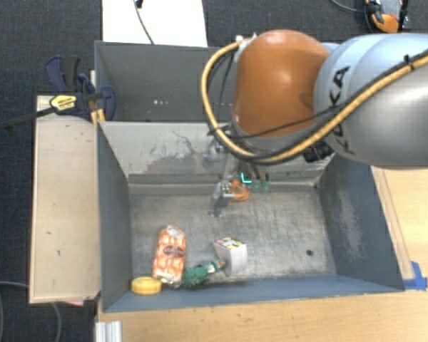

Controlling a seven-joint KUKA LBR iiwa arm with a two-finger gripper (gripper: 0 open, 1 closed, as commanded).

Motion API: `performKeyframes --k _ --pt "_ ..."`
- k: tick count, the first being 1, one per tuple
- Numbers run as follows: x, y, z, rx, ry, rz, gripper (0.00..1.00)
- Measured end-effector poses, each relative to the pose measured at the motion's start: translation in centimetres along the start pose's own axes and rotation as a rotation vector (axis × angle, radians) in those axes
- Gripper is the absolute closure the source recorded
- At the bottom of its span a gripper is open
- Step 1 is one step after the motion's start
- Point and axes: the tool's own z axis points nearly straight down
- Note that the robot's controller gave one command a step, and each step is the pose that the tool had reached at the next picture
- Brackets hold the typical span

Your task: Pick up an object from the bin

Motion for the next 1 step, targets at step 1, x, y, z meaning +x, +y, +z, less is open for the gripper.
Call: performKeyframes --k 1 --pt "0.00 0.00 0.00 0.000 0.000 0.000 0.00"
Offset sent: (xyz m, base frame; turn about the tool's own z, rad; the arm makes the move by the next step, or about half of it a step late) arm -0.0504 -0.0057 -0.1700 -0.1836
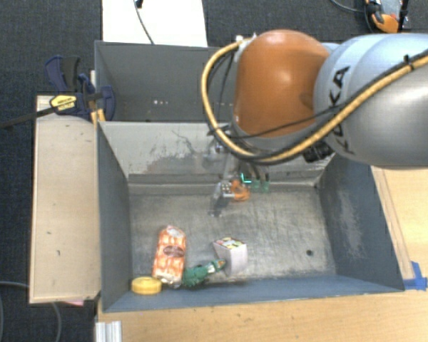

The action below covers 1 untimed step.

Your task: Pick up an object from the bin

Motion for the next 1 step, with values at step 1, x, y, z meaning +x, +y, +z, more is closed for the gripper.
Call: performKeyframes --k 1 --pt "1.14 -0.14 4.09 -0.001 -0.007 -0.059 0.00"
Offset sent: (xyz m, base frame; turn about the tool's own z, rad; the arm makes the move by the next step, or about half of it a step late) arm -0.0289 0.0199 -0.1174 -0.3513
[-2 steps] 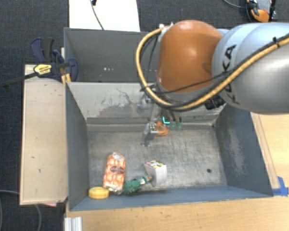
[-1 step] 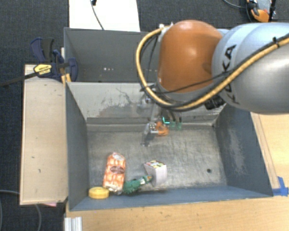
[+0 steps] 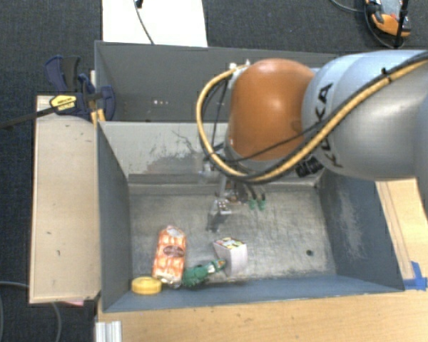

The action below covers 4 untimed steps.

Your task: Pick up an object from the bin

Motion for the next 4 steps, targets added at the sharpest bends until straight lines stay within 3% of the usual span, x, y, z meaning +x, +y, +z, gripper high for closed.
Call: performKeyframes --k 2,3,4 --pt "1.2 2.1 7.6 0.000 0.006 -0.287 0.00" --pt "5.2 2.2 13.1 0.000 0.005 -0.049 1.00" --pt "4.7 2.2 12.8 -0.004 -0.017 -0.046 0.00"
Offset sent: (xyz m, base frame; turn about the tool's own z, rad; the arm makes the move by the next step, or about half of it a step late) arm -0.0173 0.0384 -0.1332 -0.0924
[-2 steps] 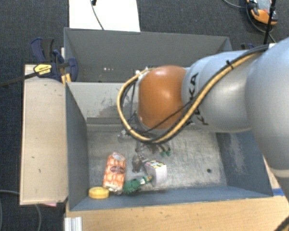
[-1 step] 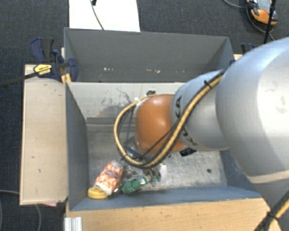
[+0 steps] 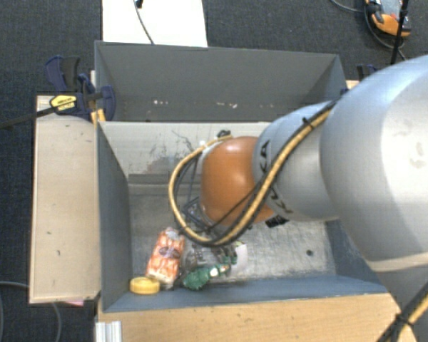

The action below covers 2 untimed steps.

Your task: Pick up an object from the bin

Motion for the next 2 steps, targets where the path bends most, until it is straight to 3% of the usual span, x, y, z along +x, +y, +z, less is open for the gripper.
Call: performKeyframes --k 1,2 --pt "0.55 -0.03 0.22 0.003 0.021 0.001 1.00" --pt "0.55 -0.03 0.22 0.003 0.021 0.002 1.00"
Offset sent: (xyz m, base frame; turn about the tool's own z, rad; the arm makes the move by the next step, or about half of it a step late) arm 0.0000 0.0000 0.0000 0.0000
